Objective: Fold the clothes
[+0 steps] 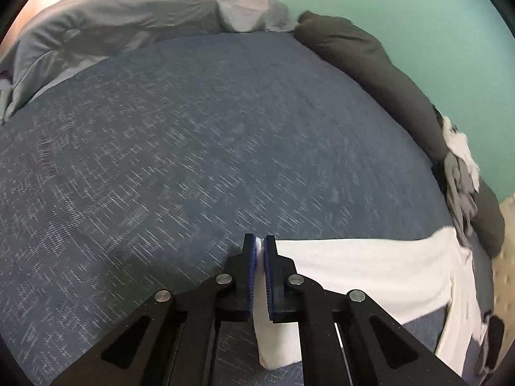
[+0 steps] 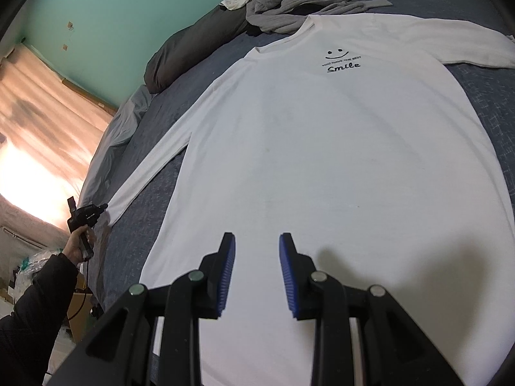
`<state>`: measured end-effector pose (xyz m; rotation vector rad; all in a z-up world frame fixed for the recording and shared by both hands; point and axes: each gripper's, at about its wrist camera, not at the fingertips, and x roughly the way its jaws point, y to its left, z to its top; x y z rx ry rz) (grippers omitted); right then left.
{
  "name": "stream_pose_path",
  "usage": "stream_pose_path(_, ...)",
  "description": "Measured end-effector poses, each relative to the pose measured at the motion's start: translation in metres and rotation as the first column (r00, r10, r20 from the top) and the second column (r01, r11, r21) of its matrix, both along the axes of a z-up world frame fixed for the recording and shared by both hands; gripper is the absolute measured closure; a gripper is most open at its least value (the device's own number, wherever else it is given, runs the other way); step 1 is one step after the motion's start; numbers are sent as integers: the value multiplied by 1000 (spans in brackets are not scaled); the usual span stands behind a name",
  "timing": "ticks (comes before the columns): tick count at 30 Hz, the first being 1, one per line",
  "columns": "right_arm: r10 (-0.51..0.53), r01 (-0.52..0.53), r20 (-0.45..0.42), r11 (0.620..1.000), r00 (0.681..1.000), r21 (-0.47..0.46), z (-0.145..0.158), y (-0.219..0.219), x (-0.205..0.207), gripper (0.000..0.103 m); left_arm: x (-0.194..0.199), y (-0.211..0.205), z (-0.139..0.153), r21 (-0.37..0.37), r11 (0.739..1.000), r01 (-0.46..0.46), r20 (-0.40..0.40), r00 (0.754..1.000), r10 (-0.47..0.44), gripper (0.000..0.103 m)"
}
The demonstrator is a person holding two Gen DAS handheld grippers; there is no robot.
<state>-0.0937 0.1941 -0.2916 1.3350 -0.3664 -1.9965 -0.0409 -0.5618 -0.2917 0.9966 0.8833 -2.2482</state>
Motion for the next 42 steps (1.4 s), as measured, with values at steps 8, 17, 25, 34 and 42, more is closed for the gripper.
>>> stream_pose_path(8,-18,18,13,1000,1000,12,-4,10,0,75,-12,-12,-22,56,998,-28,59,998,25,97)
stream_pose_path(17,-27,27,2,1000,1000,-10,3,16,-2,75,-23,1,-2,-7,1000,-25,97,995,25,91)
stream_pose_path(25,-57,57,18,998,998,-17,10,45,-2,71,-23,43,23,-27,995,96,106,990,-93,83)
stream_pose_path(34,-143,143,19,989,990,-35,13,95,0,65,-74,164,9,152,933,325,4,944,-329,78)
stream_pose_path(42,-161,160,0,986,987,-52,4,97,-9,65,-151,280,-10,235,865,444,-51,894,-445,73)
